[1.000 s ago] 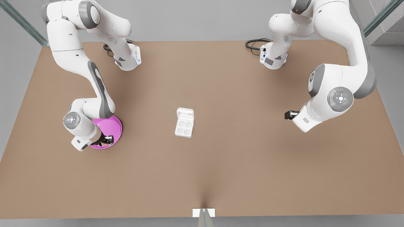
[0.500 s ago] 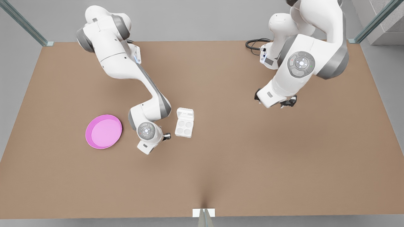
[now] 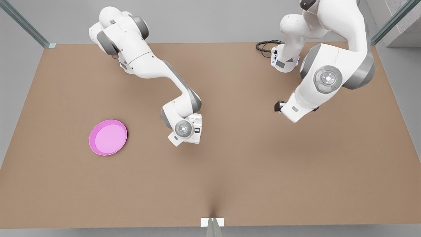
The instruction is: Pack egg into the box and close the box lid
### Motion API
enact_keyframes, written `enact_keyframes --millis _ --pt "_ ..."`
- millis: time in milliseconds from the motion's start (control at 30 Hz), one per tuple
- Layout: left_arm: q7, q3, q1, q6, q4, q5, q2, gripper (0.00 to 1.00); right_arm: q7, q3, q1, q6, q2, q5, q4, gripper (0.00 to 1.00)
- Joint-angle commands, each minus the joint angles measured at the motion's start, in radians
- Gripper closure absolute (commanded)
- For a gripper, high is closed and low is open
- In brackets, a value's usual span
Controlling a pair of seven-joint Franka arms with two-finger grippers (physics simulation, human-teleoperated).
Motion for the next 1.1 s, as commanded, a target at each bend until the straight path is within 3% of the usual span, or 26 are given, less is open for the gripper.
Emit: enact_keyframes --millis 0,33,67,300,367,433,500,533,600,700,733,800,1067 --pt "-0.106 0.000 0.002 -0.008 0.001 0.004 -0.002 0.00 0.260 -0.001 0.010 -0.004 0.010 0.006 0.002 0.39" --pt "-0.112 -0.002 0.000 -0.008 0.001 0.004 -0.002 0.00 0.259 -0.001 0.010 -0.002 0.014 0.006 0.002 0.24" --pt "-0.108 -0.002 0.000 -0.006 0.001 0.004 -0.002 0.00 0.257 -0.001 0.011 -0.002 0.019 0.004 0.002 0.00" --pt "-0.115 -0.011 -0.009 -0.008 -0.002 0.004 -0.008 0.00 0.248 -0.001 -0.016 -0.001 0.014 -0.008 0.004 0.00" --pt "-0.172 -0.086 -0.027 -0.034 -0.091 0.004 -0.050 0.00 0.159 0.010 -0.111 -0.004 -0.061 -0.032 -0.065 0.00" --pt "-0.419 -0.291 -0.029 -0.032 -0.109 -0.007 -0.053 0.00 -0.095 0.011 -0.251 -0.005 -0.240 -0.057 -0.231 0.00" --pt "-0.642 -0.472 -0.032 0.083 -0.232 -0.007 -0.042 0.00 -0.473 0.011 -0.443 -0.008 -0.430 -0.106 -0.381 0.00" --pt "-0.678 -0.488 -0.052 0.173 -0.283 -0.007 -0.023 0.00 -0.633 0.010 -0.533 -0.019 -0.486 -0.134 -0.392 0.00" --pt "-0.895 -0.485 -0.185 0.339 -0.309 0.048 0.082 0.00 -0.660 0.011 -0.608 -0.077 -0.515 -0.141 -0.349 0.00" --pt "-0.971 -0.485 -0.227 0.479 -0.312 0.168 0.234 0.00 -0.725 0.017 -0.677 -0.202 -0.681 -0.137 -0.332 0.00" --pt "-0.996 -0.482 -0.242 0.546 -0.310 0.218 0.286 0.00 -0.723 0.079 -0.740 -0.217 -0.705 -0.131 -0.308 0.00" --pt "-1.017 -0.472 -0.236 0.640 -0.301 0.308 0.362 0.00 -0.723 0.073 -0.745 -0.298 -0.633 -0.126 -0.170 0.00" --pt "-1.027 -0.428 -0.254 0.778 -0.277 0.443 0.489 0.00 -0.716 0.094 -0.726 -0.254 -0.569 -0.123 -0.177 0.00"
